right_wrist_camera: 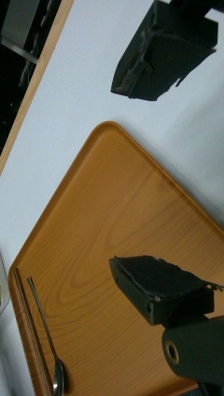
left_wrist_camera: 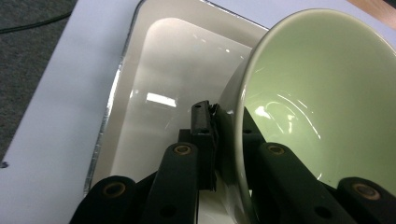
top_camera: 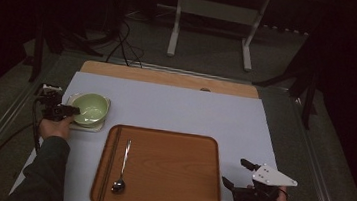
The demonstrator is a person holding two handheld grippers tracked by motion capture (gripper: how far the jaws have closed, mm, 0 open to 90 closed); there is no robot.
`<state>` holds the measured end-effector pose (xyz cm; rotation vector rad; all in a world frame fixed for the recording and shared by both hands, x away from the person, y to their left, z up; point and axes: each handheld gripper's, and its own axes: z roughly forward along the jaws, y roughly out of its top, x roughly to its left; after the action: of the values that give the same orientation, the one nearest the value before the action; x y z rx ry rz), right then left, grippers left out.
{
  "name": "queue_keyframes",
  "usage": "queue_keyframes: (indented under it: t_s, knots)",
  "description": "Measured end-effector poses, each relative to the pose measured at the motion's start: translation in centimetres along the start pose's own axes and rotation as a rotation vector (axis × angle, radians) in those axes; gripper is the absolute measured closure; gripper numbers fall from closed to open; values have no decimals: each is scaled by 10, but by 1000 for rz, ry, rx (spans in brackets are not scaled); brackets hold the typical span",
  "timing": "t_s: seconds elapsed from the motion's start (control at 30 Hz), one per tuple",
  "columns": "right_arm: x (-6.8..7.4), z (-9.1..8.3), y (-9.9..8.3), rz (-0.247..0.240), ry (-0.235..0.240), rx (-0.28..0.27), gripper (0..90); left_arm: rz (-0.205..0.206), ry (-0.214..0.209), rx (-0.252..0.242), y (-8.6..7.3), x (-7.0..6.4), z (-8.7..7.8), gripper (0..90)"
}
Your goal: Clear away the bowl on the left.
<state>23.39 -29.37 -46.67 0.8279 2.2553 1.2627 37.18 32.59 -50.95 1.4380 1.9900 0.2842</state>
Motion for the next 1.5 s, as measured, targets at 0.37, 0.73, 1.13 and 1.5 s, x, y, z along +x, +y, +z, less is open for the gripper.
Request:
queue_keyframes:
  t_s: [0.37,0.73,1.13,1.5]
  knots:
    - [0,0,0,0,0,0,135,32,-33,-49,-1,-7,-16,840]
    - [0,0,0,0,1,0,135,117,-75,-65,-8,-27,-32,838]
    - [0,0,0,1,1,1,135,174,-133,-71,-15,-45,-47,837]
    - [1,0,0,0,1,1,135,234,-197,-59,-26,-66,-59,835]
